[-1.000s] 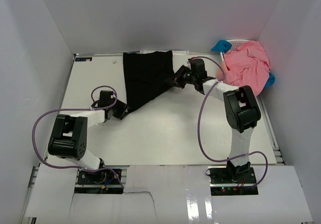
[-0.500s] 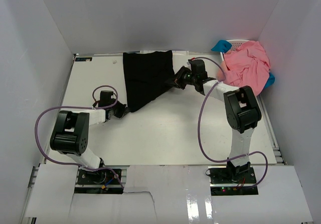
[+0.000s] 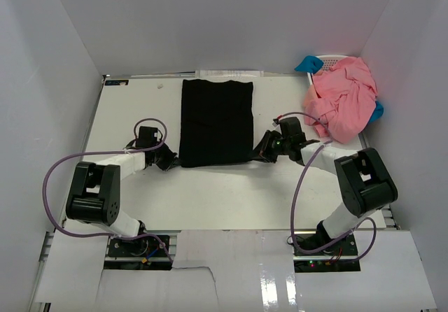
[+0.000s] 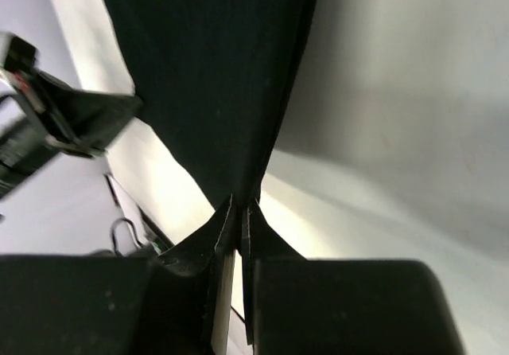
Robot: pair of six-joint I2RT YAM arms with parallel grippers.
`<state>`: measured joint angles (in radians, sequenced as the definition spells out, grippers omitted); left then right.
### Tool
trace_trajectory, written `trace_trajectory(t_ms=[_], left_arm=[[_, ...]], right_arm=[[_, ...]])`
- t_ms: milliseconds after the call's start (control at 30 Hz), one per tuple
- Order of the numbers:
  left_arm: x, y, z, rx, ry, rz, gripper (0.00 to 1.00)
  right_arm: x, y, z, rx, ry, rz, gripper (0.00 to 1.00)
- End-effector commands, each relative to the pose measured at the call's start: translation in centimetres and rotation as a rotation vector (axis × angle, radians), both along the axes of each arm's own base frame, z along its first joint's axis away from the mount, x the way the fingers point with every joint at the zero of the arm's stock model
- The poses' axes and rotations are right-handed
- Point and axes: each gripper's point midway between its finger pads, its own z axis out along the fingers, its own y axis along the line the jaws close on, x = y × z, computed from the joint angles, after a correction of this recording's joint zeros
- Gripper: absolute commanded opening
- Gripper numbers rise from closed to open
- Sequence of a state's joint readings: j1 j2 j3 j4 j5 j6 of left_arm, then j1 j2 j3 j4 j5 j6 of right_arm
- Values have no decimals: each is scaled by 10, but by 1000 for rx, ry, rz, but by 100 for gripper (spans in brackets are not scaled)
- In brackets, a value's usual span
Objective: Fold and stack the t-shirts
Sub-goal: Grab one side of the 2/3 rectangular tshirt with both arms, then fold the long partially folded tshirt into a neat square
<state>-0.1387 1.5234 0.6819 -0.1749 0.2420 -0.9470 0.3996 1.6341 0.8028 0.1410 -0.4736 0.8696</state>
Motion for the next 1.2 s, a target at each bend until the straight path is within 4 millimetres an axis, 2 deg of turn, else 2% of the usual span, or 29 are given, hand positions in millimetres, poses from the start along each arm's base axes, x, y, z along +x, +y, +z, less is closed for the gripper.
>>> trace_trajectory(t_ms=[0, 33, 133, 167, 233, 267, 400, 433, 567, 667, 800, 833, 933, 1067, 1167], left_arm=[[-14, -9, 14, -27, 3, -102, 0], [-19, -13, 16, -54, 7, -123, 0], [-35, -19, 16, -89, 16, -159, 0], [-47, -19, 10, -95, 44, -164, 0], [-58, -22, 17, -112, 28, -185, 0], [-66, -26, 18, -127, 33, -201, 0], [-102, -30, 20, -150, 71, -226, 0], [-109, -33, 27, -164, 64, -234, 0], [-130, -39, 37, -193, 68, -256, 0], [-139, -41, 42, -189, 66, -262, 0], [-142, -43, 49, -196, 65, -266, 0], [-141, -43, 52, -198, 65, -265, 0], [-139, -44, 64, -210, 54, -252, 0], [-129, -43, 82, -205, 14, -219, 0], [-113, -42, 94, -198, -12, -216, 0]], right_arm=[[-31, -11, -9, -56, -5, 68, 8], [-43, -16, -16, -73, 4, 85, 8], [-63, -25, -24, -104, 13, 106, 8], [-75, -30, -34, -118, 37, 110, 8], [-89, -36, -37, -128, 46, 116, 8], [-101, -41, -46, -139, 68, 121, 8], [-128, -55, -50, -162, 83, 125, 8], [-135, -60, -52, -178, 100, 123, 8], [-158, -70, -52, -189, 117, 126, 8], [-165, -74, -43, -190, 112, 135, 8], [-163, -73, -23, -197, 95, 153, 8], [-157, -70, -12, -190, 79, 156, 8], [-155, -66, 4, -181, 79, 183, 8], [-146, -61, 20, -167, 49, 191, 8], [-135, -56, 27, -170, 42, 202, 8]])
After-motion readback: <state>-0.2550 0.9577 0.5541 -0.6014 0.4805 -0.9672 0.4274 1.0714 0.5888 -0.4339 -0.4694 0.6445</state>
